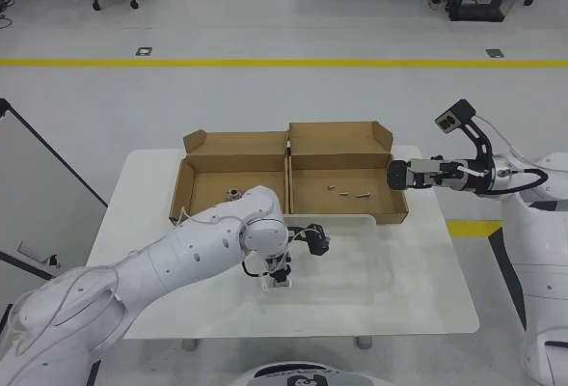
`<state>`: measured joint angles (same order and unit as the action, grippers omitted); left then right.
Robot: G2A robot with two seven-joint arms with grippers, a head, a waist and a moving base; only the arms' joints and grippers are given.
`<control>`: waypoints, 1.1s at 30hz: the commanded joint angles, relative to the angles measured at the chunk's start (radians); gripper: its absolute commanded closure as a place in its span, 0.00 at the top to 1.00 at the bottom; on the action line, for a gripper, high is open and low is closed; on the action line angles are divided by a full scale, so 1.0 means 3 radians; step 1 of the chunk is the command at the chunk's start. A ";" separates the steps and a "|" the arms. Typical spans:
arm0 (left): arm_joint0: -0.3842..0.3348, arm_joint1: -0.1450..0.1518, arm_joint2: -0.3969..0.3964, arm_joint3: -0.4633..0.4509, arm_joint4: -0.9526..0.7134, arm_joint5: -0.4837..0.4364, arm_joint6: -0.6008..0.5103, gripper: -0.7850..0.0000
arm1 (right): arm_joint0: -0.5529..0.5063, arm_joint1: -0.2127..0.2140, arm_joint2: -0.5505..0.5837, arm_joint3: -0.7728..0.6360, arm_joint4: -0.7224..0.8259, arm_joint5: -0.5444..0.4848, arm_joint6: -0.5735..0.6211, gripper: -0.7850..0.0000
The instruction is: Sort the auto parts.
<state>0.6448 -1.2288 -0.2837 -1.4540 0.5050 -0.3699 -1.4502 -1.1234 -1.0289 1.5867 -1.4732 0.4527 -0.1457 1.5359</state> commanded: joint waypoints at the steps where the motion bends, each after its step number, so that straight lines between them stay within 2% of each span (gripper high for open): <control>1: -0.0002 -0.0015 0.0012 0.0024 -0.0008 -0.0004 0.0004 0.48 | 0.0000 0.0000 0.0000 0.0000 0.0000 0.0000 0.0000 1.00; 16: 0.0005 -0.0080 0.0082 0.0119 0.0002 0.0004 -0.0004 0.46 | 0.0000 0.0000 0.0000 0.0000 0.0000 0.0000 0.0000 1.00; 33: -0.0002 -0.0124 0.0097 0.0196 0.0028 0.0018 -0.0017 0.37 | 0.0000 0.0000 0.0000 0.0000 0.0000 0.0000 0.0000 1.00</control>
<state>0.6446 -1.2659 -0.2538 -1.3957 0.5128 -0.3653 -1.4548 -1.1234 -1.0289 1.5867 -1.4732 0.4527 -0.1457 1.5359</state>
